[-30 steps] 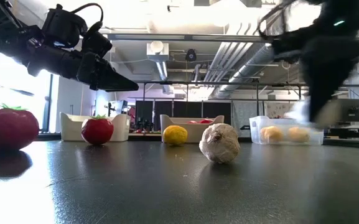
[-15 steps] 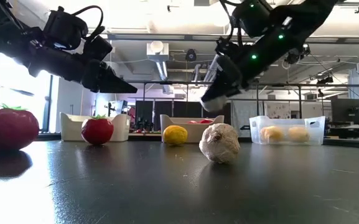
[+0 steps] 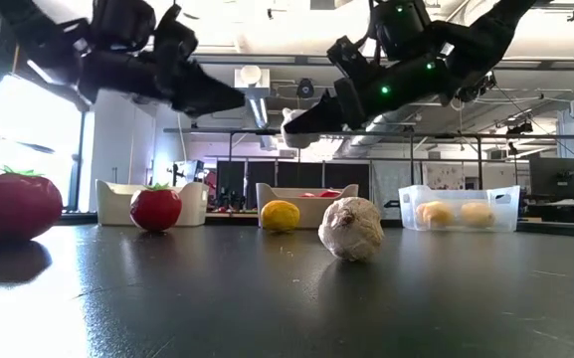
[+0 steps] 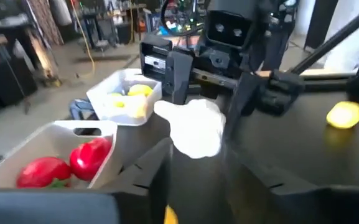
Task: Sort produce into baskets
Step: Put the bottom right garlic into the white bin
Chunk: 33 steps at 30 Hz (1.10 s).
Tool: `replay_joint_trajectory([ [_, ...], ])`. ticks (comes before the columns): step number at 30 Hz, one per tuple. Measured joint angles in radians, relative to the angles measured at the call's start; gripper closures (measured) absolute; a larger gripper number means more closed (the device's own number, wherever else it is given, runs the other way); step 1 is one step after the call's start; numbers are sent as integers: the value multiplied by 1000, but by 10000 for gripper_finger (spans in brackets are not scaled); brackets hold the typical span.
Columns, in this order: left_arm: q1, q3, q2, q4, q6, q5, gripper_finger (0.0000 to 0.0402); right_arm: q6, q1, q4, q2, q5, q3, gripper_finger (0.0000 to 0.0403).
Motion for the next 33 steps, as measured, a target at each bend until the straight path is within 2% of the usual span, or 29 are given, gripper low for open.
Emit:
replay_joint_trajectory([
  [5, 0, 83, 18, -88, -95, 54, 222, -51, 2, 25, 2, -35, 0, 223],
  [10, -5, 126, 71, -63, -144, 51, 207, -129, 32, 66, 2, -62, 0, 223],
  [14, -4, 153, 118, -59, -143, 50, 208, -140, 56, 77, 2, -68, 0, 224],
  [19, -7, 186, 170, -45, -109, 206, 208, -131, 80, 81, 2, -68, 1, 224],
  [25, -32, 193, 225, 10, -33, 217, 212, -122, 105, 85, 2, -68, 1, 224],
  [33, -62, 193, 233, 16, 35, 223, 271, -92, 119, 83, 3, -71, 1, 224],
])
